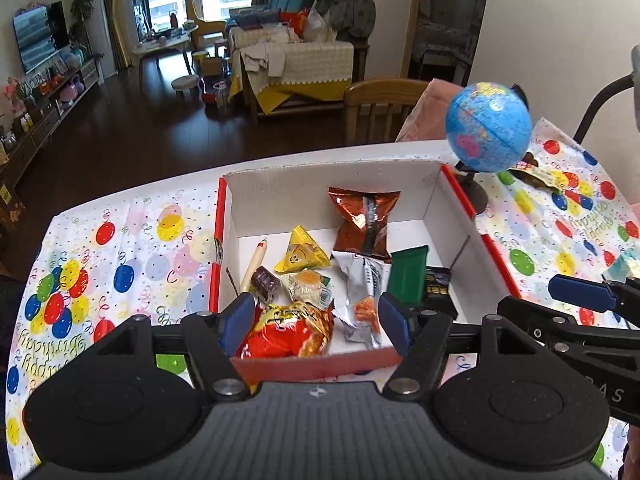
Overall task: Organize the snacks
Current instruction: 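Withdraw both tools from the box toward the blue packet and orange cake, then grasp the clear-wrapped orange cake with the left tool while the right tool grasps the blue packet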
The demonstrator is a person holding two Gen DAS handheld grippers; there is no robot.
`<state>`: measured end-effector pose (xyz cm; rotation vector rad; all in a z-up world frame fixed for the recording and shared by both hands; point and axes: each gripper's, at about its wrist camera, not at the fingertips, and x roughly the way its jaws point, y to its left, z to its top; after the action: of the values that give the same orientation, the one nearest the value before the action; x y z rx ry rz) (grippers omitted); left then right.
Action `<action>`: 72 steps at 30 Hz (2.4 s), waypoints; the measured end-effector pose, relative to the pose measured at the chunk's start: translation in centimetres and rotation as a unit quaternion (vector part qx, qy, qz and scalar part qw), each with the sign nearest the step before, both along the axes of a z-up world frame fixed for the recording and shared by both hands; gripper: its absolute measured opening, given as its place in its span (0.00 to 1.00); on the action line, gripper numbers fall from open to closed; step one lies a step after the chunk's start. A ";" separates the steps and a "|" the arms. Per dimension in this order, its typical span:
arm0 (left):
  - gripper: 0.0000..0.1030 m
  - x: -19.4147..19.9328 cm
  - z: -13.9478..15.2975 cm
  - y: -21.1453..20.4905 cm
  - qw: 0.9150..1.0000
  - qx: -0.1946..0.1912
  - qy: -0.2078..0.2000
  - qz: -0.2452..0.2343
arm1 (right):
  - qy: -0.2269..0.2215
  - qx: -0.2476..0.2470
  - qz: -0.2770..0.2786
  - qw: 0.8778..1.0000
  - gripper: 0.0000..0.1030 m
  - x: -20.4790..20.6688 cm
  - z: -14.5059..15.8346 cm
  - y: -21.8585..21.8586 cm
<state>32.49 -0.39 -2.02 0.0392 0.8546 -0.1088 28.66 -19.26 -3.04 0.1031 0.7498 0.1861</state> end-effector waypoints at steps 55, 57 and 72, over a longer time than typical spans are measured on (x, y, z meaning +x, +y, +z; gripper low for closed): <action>0.90 -17.5 -11.0 0.9 0.991 -0.040 0.109 0.065 | 0.091 0.047 0.017 0.995 0.92 -12.4 -8.2 -0.5; 0.90 -17.4 -11.4 0.8 0.991 -0.039 0.112 0.064 | 0.101 0.047 0.015 0.994 0.92 -12.2 -8.6 -0.2; 0.90 -16.9 -12.8 -0.1 0.990 -0.046 0.125 0.053 | 0.150 0.040 0.032 0.987 0.82 -10.0 -11.0 2.0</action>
<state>15.63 -0.51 -14.85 -0.1083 1.0987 -0.0537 18.67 -17.25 -14.03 0.1860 1.0466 0.2664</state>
